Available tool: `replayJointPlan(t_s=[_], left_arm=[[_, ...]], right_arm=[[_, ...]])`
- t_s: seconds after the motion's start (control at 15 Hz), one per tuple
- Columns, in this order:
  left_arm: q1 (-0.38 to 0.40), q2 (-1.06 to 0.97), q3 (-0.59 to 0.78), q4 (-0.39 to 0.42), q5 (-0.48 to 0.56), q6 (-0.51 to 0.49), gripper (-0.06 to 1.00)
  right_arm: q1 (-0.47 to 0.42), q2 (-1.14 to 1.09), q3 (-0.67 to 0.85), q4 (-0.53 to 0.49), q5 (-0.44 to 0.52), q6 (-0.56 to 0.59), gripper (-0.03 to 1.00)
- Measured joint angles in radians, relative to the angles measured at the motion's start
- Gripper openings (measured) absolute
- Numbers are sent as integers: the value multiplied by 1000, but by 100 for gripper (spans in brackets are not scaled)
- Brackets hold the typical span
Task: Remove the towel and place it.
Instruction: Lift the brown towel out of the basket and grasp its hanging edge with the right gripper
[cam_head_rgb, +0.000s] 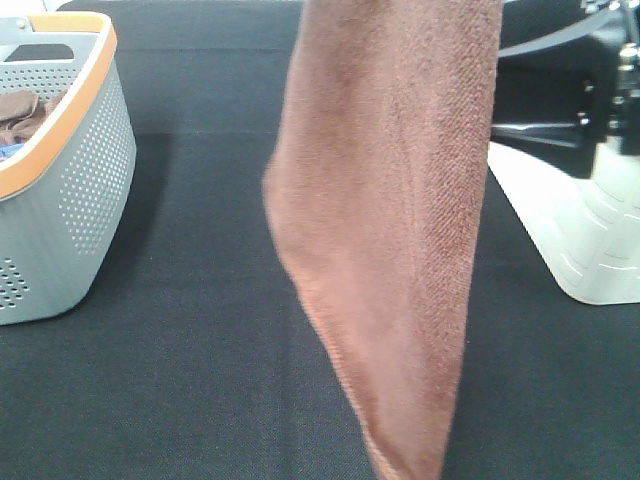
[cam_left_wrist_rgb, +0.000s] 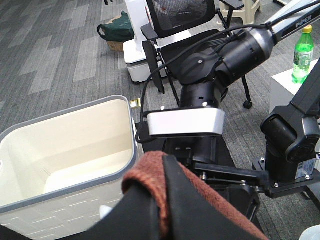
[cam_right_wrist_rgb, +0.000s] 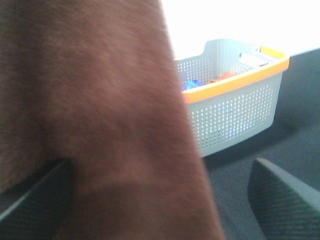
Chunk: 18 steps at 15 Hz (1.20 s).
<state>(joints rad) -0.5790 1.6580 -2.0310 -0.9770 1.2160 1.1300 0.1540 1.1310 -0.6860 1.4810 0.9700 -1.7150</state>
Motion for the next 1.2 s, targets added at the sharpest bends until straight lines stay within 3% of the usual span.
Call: replayJointPlan(t_s=[0.4, 0.53, 0.73, 0.8, 0.93, 1.07, 1.13, 1.2], left_arm=[[0, 0, 0, 0, 0, 0, 0], [0, 0, 0, 0, 0, 1, 0], [0, 0, 0, 0, 0, 1, 0], [0, 0, 0, 0, 0, 1, 0], [0, 0, 0, 0, 0, 1, 0], [0, 0, 0, 2, 0, 1, 0], [0, 0, 0, 7, 0, 0, 0], [0, 0, 0, 22, 0, -13, 0]], right_arm=[[4, 66, -27, 0, 39, -17, 79], [65, 91, -27, -1, 23, -45, 76], [225, 121, -27, -51, -220, -75, 68], [249, 123, -27, -70, -291, -76, 62], [261, 123, -27, -78, -334, -76, 47], [261, 123, -27, -78, -341, -71, 15], [261, 123, -27, -78, -347, -64, 3], [261, 123, -27, -78, -357, -45, 0]])
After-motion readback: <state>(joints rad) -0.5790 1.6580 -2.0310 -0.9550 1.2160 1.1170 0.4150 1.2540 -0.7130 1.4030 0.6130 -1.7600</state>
